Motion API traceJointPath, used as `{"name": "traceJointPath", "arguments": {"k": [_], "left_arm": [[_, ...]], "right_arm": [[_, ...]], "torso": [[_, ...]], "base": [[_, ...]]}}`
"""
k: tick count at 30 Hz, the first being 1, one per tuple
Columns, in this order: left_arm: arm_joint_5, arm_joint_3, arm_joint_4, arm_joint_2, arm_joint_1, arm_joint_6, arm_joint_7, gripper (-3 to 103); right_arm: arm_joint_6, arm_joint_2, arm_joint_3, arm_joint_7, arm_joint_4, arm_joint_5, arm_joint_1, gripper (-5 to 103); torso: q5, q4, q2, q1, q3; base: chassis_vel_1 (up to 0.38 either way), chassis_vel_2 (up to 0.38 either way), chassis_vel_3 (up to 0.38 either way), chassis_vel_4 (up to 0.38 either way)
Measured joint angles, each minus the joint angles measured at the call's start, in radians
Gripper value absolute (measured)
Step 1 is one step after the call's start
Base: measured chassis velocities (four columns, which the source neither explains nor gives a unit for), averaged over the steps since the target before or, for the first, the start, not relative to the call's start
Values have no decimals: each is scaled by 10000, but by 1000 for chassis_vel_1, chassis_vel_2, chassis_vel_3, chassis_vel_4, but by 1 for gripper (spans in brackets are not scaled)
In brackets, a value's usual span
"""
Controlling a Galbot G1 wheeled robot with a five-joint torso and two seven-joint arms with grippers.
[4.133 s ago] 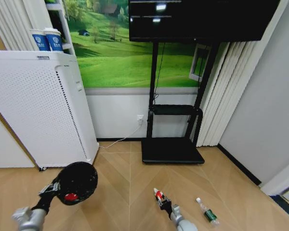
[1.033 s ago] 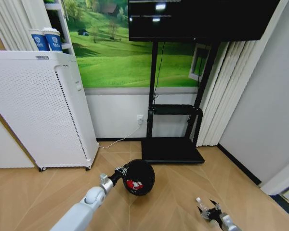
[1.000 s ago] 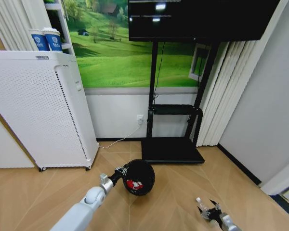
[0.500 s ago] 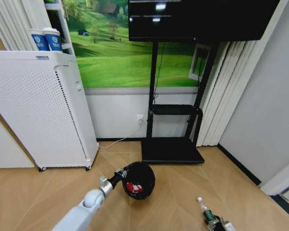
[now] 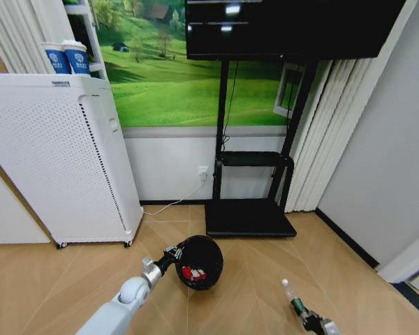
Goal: Pick up the trash bin and place the garbage on the floor into it.
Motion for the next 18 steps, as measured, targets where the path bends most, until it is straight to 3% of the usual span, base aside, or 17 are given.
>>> {"name": "traceJointPath", "arguments": {"k": [3, 9, 18], "left_arm": [[-310, 701, 642, -149, -869, -29, -63, 7], [-715, 1822, 1171, -353, -2006, 86, -82, 7], [-921, 2825, 924, -575, -2447, 265, 105, 7]], "right_arm": [[562, 415, 112, -546, 2420, 542, -753, 25], [957, 665, -50, -1107, 5061, 981, -1533, 25], [1026, 836, -353, -1236, 6255, 780, -1866, 25]], "torso": [[3, -4, 0, 0, 0], [0, -6, 0, 0, 0], [0, -6, 0, 1, -1]], "base": [[0, 0, 0, 0], [0, 0, 0, 0], [0, 0, 0, 0]]}}
